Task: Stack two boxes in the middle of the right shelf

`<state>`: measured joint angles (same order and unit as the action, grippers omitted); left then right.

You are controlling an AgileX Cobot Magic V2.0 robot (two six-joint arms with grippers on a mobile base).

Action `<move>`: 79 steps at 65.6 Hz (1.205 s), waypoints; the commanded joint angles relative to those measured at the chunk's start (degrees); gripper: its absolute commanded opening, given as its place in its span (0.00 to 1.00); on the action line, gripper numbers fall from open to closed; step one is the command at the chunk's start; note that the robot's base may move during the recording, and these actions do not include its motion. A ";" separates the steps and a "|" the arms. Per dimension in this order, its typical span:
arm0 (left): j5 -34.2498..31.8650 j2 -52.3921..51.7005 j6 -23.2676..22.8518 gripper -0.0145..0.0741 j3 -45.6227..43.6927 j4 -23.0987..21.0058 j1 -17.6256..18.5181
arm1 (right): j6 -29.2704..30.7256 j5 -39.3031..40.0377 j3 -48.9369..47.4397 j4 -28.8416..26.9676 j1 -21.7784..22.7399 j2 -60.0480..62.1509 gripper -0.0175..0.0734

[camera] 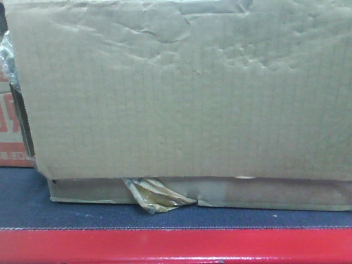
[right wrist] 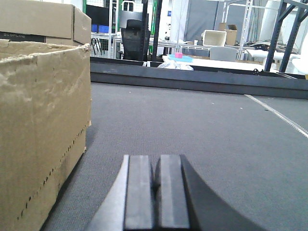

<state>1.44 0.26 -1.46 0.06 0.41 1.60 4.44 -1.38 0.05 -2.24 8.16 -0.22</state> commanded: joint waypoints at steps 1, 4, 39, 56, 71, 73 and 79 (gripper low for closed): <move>-0.69 -0.26 -0.16 0.04 -0.06 0.27 -0.25 | -0.07 1.00 -0.05 -0.24 -0.03 0.22 0.02; -0.69 -0.26 -0.16 0.04 -0.06 0.27 -0.25 | -0.07 1.00 -0.05 -0.24 -0.03 0.22 0.02; -4.08 -0.26 -0.16 0.04 -0.06 0.27 -0.23 | -0.07 1.00 -0.05 -0.24 -0.03 0.22 0.02; -6.54 -0.26 -0.16 0.04 -4.24 0.66 -0.23 | -0.07 1.00 -0.05 -0.24 -0.03 0.22 0.02; 17.50 5.66 -0.16 0.04 -24.01 7.27 -0.23 | -0.07 1.00 -0.05 -0.24 -0.03 0.22 0.02; 19.60 8.15 -0.16 0.04 -26.44 7.27 -0.23 | -0.07 1.00 -0.05 -0.24 -0.03 0.22 0.02; 24.90 16.00 -0.16 0.04 -34.74 5.27 -0.23 | -0.07 1.00 -0.05 -0.24 -0.03 0.22 0.02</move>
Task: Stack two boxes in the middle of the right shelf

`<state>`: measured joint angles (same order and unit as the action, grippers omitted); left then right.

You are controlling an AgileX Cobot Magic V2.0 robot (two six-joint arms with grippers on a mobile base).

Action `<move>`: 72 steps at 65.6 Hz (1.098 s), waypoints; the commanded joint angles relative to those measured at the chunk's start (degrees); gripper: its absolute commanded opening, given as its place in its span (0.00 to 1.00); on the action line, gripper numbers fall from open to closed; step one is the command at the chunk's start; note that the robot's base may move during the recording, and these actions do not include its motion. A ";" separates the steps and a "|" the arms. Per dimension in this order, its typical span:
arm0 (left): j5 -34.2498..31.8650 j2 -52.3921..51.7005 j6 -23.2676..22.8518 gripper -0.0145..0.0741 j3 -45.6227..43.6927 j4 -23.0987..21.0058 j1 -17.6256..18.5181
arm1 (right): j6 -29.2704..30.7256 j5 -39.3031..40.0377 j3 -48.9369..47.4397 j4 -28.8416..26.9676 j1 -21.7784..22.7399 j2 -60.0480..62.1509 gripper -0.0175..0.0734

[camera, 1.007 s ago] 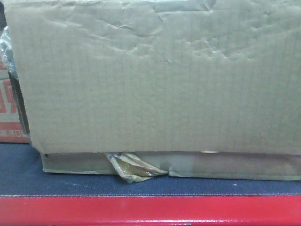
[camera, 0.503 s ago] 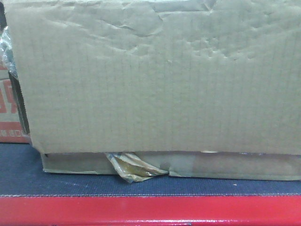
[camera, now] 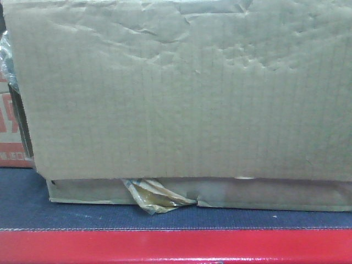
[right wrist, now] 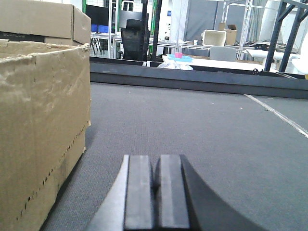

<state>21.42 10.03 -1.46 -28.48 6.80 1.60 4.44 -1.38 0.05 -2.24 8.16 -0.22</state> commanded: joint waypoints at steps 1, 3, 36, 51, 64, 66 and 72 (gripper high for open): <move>6.40 7.54 -0.16 0.04 -7.51 -1.47 -0.23 | -0.07 1.00 -0.05 -0.24 -0.03 0.22 0.02; 9.20 11.10 -0.16 0.04 -10.85 -2.09 -0.23 | -0.07 1.00 -0.05 -0.24 -0.03 0.22 0.02; 25.62 54.17 0.57 0.04 -41.03 -9.21 -0.28 | -0.07 1.00 -0.05 -0.24 -0.03 0.22 0.02; 35.08 67.85 11.68 0.04 -52.88 -18.41 -5.61 | -0.07 1.00 -0.05 -0.24 -0.03 0.22 0.02; 38.54 72.33 17.87 0.04 -55.76 -20.84 -14.63 | -0.07 1.00 -0.05 -0.24 -0.03 0.22 0.02; 38.88 72.74 18.00 0.04 -55.76 -20.84 -15.57 | -0.07 1.00 -0.05 -0.24 -0.03 0.22 0.02; 39.80 73.60 18.62 0.05 -55.76 -20.84 -17.89 | -0.07 1.00 -0.05 -0.24 -0.03 0.22 0.02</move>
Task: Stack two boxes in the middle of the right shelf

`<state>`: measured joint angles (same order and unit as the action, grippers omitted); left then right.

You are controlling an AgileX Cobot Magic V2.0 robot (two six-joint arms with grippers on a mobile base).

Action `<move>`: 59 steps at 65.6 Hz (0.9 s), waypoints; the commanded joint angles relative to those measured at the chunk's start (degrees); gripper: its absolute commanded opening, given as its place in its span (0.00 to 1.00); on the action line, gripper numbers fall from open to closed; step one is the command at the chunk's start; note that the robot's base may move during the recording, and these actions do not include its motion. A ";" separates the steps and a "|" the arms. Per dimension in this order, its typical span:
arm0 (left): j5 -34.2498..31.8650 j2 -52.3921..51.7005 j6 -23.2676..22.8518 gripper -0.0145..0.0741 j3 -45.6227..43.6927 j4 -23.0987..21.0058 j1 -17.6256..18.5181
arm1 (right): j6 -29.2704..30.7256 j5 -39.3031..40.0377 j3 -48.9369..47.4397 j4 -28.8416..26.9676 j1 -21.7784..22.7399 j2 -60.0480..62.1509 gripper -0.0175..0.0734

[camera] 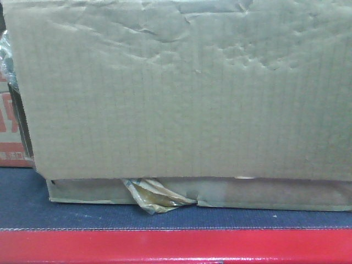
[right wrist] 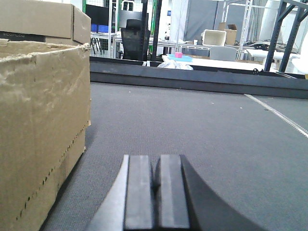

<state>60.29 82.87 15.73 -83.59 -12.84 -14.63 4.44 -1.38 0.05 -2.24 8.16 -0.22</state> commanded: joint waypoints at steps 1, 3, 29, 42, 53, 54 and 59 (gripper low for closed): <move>1.09 0.93 1.87 0.07 -0.65 -1.20 -1.73 | -0.07 1.00 -0.05 -0.24 -0.03 0.22 0.02; 1.45 1.22 2.63 0.10 -0.65 -1.07 -1.82 | -0.07 1.00 -0.05 -0.24 -0.03 0.22 0.02; 1.47 9.25 4.86 0.59 -0.65 -3.42 -1.04 | -0.07 1.00 -0.05 -0.24 -0.03 0.22 0.02; -0.42 14.00 7.24 0.55 -0.65 -2.79 -0.50 | -0.07 1.00 -0.05 -0.24 -0.03 0.22 0.02; -3.12 15.09 7.24 0.49 -0.65 1.07 1.26 | -0.07 1.00 -0.05 -0.24 -0.03 0.22 0.02; -3.26 15.09 7.24 0.47 -0.65 1.19 1.26 | -0.07 1.00 -0.05 -0.24 -0.03 0.22 0.02; -3.66 14.99 7.24 0.38 -0.65 0.82 1.38 | -0.07 1.00 -0.05 -0.24 -0.03 0.22 0.02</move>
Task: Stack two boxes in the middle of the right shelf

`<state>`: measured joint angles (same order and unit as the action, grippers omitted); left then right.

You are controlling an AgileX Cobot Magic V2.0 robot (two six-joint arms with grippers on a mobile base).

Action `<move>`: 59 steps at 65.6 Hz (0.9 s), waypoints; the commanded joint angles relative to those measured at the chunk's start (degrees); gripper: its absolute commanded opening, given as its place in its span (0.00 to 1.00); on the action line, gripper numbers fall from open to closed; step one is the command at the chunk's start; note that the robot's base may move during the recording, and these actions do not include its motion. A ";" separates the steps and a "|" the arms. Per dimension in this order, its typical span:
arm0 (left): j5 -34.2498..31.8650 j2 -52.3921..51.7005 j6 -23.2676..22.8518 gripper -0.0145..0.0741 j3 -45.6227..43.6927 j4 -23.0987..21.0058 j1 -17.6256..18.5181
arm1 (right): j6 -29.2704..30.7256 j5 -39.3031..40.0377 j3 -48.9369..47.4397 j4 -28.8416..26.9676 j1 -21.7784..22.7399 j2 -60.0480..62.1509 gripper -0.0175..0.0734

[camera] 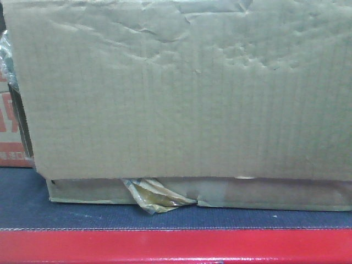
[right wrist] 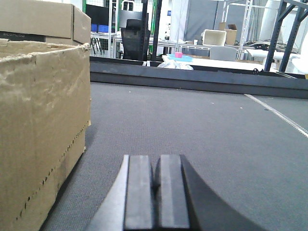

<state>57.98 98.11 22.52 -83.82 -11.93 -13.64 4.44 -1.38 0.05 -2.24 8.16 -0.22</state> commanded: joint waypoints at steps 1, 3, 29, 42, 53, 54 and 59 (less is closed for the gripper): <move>-1.35 -0.25 0.45 0.34 -0.42 -0.08 0.40 | -0.07 1.00 -0.05 -0.24 -0.03 0.22 0.02; -1.19 -0.25 0.45 0.27 -0.42 -0.23 0.40 | -0.07 1.00 -0.05 -0.24 -0.03 0.22 0.02; -0.40 -5.22 -5.67 0.04 -3.02 -0.23 -0.20 | -0.07 1.00 -0.05 -0.24 -0.03 0.22 0.02; 0.14 -10.36 -17.60 0.04 -12.75 5.22 -0.62 | -0.07 1.00 -0.05 -0.24 -0.03 0.22 0.02; 3.03 -12.90 -25.54 0.04 -23.23 6.96 1.05 | -0.07 1.00 -0.05 -0.24 -0.03 0.22 0.02; 3.49 -13.02 -26.36 0.04 -24.19 7.63 1.57 | -0.07 1.00 -0.05 -0.24 -0.03 0.22 0.02; 5.69 -13.51 -31.03 0.04 -29.56 11.93 6.22 | -0.07 1.00 -0.05 -0.24 -0.03 0.22 0.02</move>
<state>61.67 85.84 -2.89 -108.36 -2.62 -11.59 4.44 -1.38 0.05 -2.24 8.16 -0.22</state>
